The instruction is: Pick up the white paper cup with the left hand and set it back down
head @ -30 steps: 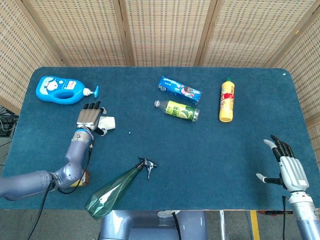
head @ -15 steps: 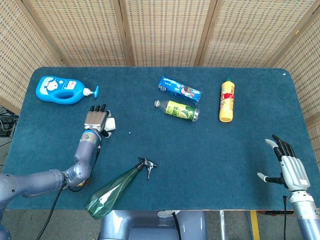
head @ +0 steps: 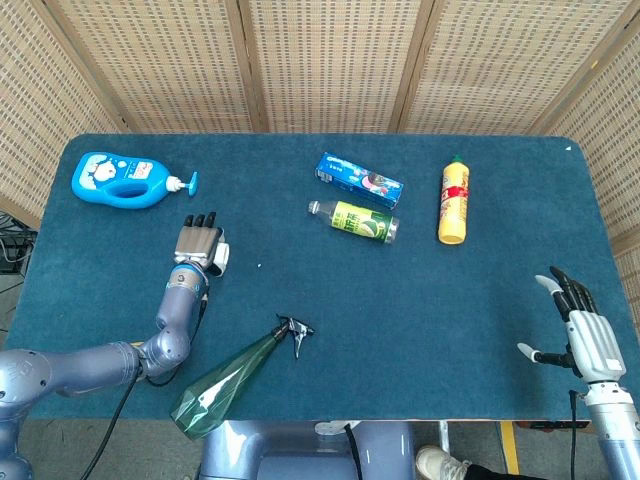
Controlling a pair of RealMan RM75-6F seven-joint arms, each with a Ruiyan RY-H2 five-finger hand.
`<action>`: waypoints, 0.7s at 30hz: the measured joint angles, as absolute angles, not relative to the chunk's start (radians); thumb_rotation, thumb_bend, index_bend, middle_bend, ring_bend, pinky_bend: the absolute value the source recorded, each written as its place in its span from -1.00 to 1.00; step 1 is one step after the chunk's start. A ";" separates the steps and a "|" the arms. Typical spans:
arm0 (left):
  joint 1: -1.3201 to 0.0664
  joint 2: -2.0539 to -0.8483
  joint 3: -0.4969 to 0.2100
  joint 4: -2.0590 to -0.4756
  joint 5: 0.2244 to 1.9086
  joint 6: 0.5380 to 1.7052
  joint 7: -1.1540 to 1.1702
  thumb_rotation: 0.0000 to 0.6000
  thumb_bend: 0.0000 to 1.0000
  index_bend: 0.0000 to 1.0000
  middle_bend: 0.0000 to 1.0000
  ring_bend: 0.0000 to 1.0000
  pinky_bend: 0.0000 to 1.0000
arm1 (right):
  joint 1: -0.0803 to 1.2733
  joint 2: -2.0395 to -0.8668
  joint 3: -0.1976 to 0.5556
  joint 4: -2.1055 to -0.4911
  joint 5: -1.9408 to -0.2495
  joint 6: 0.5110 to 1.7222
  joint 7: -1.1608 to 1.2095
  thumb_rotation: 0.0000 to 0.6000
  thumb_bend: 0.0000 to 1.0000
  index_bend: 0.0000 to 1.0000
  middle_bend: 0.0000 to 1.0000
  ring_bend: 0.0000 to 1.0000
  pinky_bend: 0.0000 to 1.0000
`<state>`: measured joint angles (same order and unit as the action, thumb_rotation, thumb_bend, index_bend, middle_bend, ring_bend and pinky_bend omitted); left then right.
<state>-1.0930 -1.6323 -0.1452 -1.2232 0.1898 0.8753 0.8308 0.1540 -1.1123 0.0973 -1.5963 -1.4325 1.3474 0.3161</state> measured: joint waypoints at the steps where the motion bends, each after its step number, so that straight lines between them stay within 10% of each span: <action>1: -1.090 -1.632 -0.145 -1.226 0.196 0.877 0.827 0.86 -0.26 -0.23 -1.00 -1.00 -1.00 | 0.154 -1.112 0.097 -1.597 -1.433 1.347 0.315 1.00 -0.80 -1.00 -1.00 -1.00 -1.00; 21: -0.903 -1.548 -0.279 -1.395 0.564 0.930 0.302 0.99 -0.31 -0.16 -1.00 -1.00 -0.98 | 0.153 -1.116 0.093 -1.605 -1.438 1.350 0.291 1.00 -0.80 -1.00 -1.00 -1.00 -1.00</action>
